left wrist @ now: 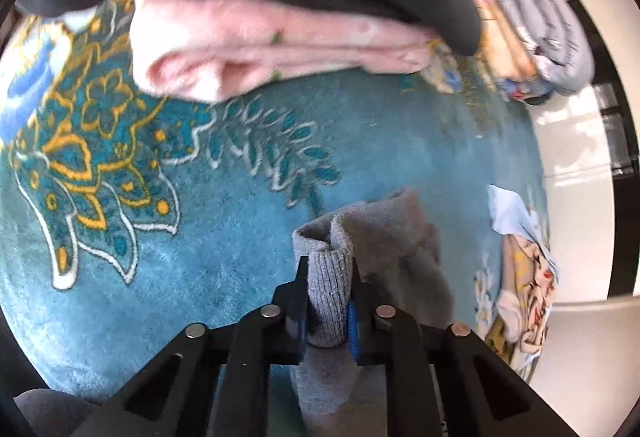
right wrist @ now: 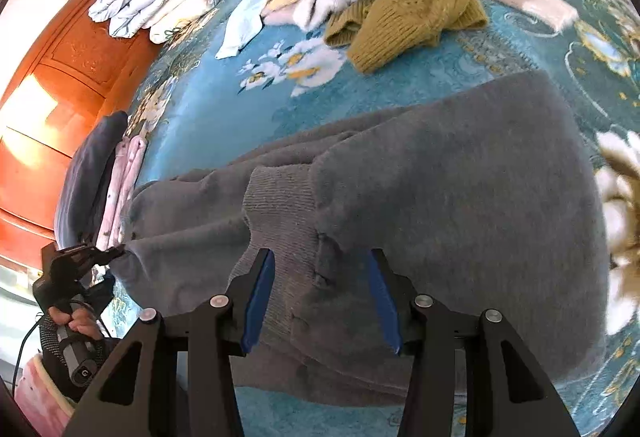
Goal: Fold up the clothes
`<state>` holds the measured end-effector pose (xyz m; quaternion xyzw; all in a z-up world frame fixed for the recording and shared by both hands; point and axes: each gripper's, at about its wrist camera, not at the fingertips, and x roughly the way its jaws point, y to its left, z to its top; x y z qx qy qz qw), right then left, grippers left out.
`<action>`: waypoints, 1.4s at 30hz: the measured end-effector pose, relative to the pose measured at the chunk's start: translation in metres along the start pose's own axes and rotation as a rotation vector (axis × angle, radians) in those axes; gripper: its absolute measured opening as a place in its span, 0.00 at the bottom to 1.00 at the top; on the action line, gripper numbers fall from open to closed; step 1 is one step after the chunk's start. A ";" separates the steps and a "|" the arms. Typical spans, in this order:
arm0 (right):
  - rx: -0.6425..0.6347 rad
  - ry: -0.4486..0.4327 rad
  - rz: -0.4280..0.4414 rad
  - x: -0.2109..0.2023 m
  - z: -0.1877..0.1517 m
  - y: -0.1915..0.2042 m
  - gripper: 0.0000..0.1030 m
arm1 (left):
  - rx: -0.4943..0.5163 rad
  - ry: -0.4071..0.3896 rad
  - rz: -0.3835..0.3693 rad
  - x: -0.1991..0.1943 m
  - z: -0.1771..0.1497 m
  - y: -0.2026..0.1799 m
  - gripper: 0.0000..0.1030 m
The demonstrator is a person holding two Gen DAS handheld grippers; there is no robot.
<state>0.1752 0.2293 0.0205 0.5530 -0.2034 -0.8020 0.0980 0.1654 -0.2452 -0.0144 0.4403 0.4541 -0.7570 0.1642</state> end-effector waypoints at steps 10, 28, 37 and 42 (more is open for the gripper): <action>0.101 -0.109 -0.046 -0.030 0.023 -0.040 0.48 | 0.595 0.064 -0.194 -0.046 -0.129 -0.164 0.13; 0.393 -0.244 -0.214 -0.109 0.011 -0.177 0.48 | 1.284 0.361 -0.237 -0.021 -0.349 -0.298 0.30; 0.379 -0.226 -0.087 -0.104 0.012 -0.174 0.48 | 1.096 0.319 -0.277 -0.033 -0.284 -0.263 0.60; 0.274 -0.155 0.077 -0.093 0.008 -0.150 0.48 | 0.871 0.275 -0.063 0.000 -0.220 -0.208 0.60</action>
